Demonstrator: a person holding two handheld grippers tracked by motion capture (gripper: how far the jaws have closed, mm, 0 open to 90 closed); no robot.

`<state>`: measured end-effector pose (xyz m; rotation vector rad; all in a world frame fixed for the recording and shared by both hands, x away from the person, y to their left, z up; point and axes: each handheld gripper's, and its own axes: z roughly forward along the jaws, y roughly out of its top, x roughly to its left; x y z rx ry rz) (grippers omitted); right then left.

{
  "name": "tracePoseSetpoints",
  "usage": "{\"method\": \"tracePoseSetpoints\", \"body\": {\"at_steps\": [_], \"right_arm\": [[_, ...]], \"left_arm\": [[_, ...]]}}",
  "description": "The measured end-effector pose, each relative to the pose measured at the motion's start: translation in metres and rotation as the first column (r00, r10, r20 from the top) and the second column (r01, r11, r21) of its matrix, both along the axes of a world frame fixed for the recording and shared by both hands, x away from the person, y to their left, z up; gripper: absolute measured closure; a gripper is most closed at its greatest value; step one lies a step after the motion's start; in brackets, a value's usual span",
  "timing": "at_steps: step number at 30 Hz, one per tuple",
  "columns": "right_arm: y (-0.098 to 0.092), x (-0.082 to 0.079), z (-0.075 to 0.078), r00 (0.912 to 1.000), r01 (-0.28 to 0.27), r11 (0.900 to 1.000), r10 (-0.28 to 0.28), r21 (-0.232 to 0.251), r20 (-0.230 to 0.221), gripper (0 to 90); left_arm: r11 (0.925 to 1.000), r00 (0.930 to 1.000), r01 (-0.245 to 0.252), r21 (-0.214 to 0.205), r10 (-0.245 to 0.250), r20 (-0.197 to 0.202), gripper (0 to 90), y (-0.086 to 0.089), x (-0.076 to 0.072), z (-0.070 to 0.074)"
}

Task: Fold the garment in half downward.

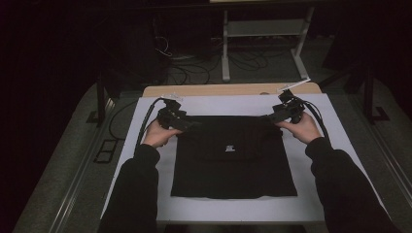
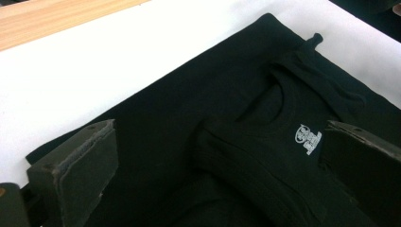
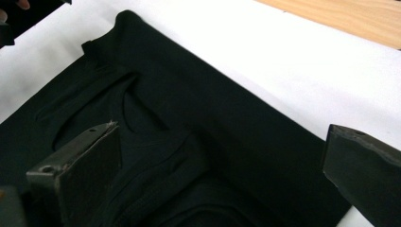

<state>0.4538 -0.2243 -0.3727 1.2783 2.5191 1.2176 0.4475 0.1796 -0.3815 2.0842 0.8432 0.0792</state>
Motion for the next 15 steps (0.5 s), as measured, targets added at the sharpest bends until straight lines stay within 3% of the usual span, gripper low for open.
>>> {"method": "tracePoseSetpoints", "body": {"at_steps": [5,15], "right_arm": [[0.009,-0.002,-0.003,0.9994,-0.035,0.9993,0.035,-0.009,-0.003,0.0],[0.023,-0.003,-0.017,0.9962,-0.086,0.9959,0.086,-0.029,-0.017,0.0]], "left_arm": [[0.9999,1.0,0.006,-0.012,-0.006,0.005,0.0,0.0,-0.003,-0.003],[0.9997,0.9993,0.023,-0.011,-0.024,-0.03,0.0,-0.005,-0.001,-0.021]]}}
